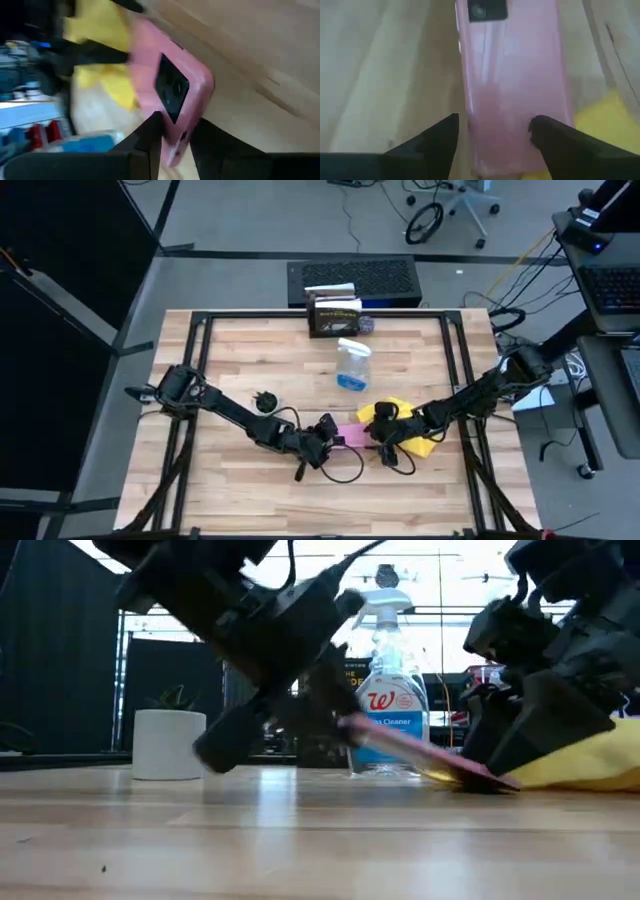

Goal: Apply microfiber cloth
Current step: Spray the back of the cellphone using the spray bottle

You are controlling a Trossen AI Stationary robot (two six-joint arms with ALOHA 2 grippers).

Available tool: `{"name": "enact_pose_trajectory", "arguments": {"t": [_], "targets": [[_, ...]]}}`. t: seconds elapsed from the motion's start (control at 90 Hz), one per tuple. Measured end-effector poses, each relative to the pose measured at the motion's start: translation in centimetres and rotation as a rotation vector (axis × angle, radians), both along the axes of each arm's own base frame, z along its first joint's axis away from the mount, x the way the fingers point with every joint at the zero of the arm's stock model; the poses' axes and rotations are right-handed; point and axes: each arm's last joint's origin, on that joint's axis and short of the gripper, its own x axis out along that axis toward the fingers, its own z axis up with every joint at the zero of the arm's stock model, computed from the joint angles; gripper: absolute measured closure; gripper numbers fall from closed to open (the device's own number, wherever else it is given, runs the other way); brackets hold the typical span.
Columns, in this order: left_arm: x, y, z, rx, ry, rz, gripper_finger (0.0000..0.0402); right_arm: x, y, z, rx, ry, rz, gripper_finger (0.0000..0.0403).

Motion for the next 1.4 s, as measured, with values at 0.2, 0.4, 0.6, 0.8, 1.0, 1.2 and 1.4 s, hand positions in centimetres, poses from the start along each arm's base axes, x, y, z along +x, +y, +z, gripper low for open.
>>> {"name": "enact_pose_trajectory", "arguments": {"t": [0.2,0.4,0.6,0.8,1.0,1.2,1.4], "targets": [[0.4,0.0,0.6,-0.022,-0.075,-0.002,0.0325,0.3,0.2,0.3,0.021,-0.037,0.033,0.0165],[0.5,0.0,0.6,-0.067,-0.082,0.006,0.0354,0.3,0.1,0.5,0.01,-0.041,0.024,0.0165],[0.6,0.1,1.9,-0.406,-0.144,0.24,0.0387,-0.2,-0.1,4.3,0.026,-0.126,0.032,0.0165],[0.9,0.2,4.5,-0.723,-0.129,0.37,0.0386,-1.9,-0.9,8.1,0.038,-0.238,-0.008,0.0165],[0.6,0.4,6.9,-0.965,-0.108,0.414,0.0386,-3.8,-1.7,9.4,0.043,-0.217,-0.06,0.0165],[0.8,1.9,9.0,-1.18,-0.101,0.515,0.0386,-3.9,-0.8,8.7,0.082,-0.173,-0.054,0.0165],[1.1,3.2,9.4,-1.341,-0.048,0.571,0.0386,-3.0,-0.4,7.6,0.089,-0.144,-0.078,0.0166]]}}
